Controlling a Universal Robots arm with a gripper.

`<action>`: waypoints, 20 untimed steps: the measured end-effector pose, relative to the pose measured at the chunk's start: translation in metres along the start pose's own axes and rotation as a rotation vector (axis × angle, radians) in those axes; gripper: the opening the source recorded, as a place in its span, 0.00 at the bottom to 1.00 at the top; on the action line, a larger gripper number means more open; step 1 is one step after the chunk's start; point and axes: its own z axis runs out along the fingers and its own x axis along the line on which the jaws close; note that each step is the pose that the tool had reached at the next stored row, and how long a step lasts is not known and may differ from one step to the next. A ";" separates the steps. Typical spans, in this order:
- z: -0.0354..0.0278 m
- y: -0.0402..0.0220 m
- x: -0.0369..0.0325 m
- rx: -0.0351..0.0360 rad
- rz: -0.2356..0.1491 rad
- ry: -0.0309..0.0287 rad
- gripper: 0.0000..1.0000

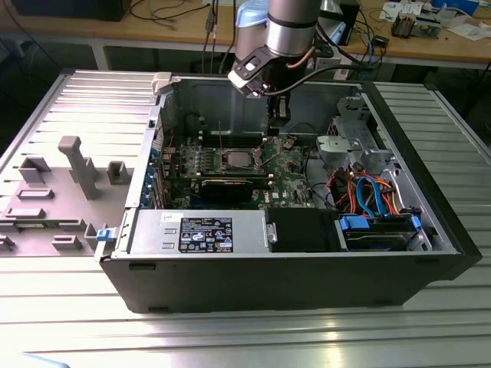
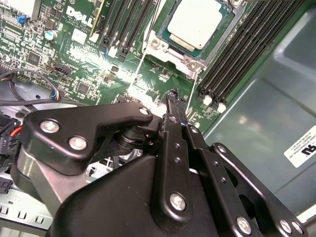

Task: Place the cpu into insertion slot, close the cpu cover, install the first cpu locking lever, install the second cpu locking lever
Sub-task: 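Close the cpu cover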

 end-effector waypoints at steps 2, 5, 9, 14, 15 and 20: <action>0.0000 0.0009 0.0000 0.0000 0.000 -0.0001 0.11; 0.0000 0.0020 0.0000 0.0000 0.000 0.0000 0.11; 0.0000 0.0033 0.0000 0.0000 0.000 -0.0001 0.11; 0.0000 0.0060 0.0000 0.0000 0.000 -0.0001 0.11; 0.0000 0.0066 0.0000 -0.0001 0.000 0.0000 0.11; 0.0000 0.0085 0.0000 0.0000 0.000 0.0000 0.11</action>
